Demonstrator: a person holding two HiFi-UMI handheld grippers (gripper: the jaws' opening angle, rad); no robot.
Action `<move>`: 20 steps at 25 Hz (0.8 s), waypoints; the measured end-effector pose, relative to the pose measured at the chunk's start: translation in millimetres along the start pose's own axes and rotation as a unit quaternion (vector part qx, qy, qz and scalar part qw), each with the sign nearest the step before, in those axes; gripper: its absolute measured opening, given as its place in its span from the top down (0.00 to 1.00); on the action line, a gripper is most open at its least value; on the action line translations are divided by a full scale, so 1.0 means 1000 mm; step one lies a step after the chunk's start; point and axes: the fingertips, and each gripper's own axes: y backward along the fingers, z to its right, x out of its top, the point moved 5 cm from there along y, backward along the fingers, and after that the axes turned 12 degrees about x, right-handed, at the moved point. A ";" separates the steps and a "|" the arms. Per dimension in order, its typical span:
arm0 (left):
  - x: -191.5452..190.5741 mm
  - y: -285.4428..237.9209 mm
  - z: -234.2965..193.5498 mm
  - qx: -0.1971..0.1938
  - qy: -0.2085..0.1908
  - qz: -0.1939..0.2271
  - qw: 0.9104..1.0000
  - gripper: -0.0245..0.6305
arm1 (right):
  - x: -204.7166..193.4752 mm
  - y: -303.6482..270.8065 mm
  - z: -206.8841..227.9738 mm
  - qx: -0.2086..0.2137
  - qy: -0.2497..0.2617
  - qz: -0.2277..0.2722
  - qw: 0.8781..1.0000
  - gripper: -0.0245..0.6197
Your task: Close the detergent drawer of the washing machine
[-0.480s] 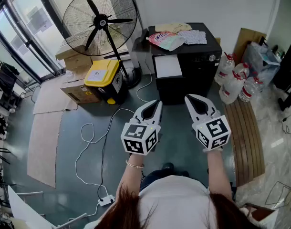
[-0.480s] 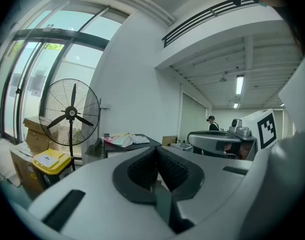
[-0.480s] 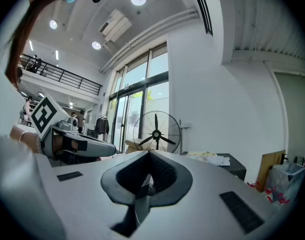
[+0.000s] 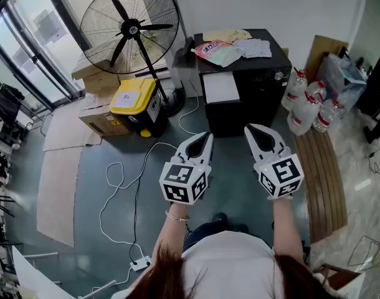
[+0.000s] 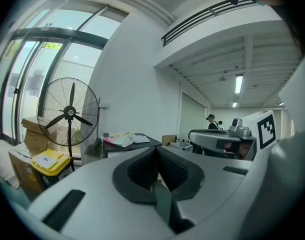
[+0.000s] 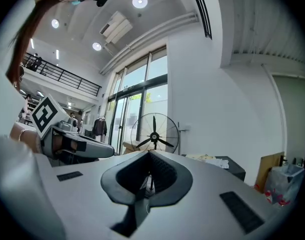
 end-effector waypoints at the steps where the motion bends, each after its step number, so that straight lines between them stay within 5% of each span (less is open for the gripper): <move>1: 0.000 -0.003 -0.002 -0.002 -0.001 -0.001 1.000 0.93 | 0.000 -0.002 0.001 -0.002 0.000 0.000 1.000 0.92; 20: -0.003 -0.065 -0.035 -0.043 -0.005 -0.018 0.999 0.93 | -0.014 -0.037 0.043 -0.048 -0.040 0.009 0.998 0.92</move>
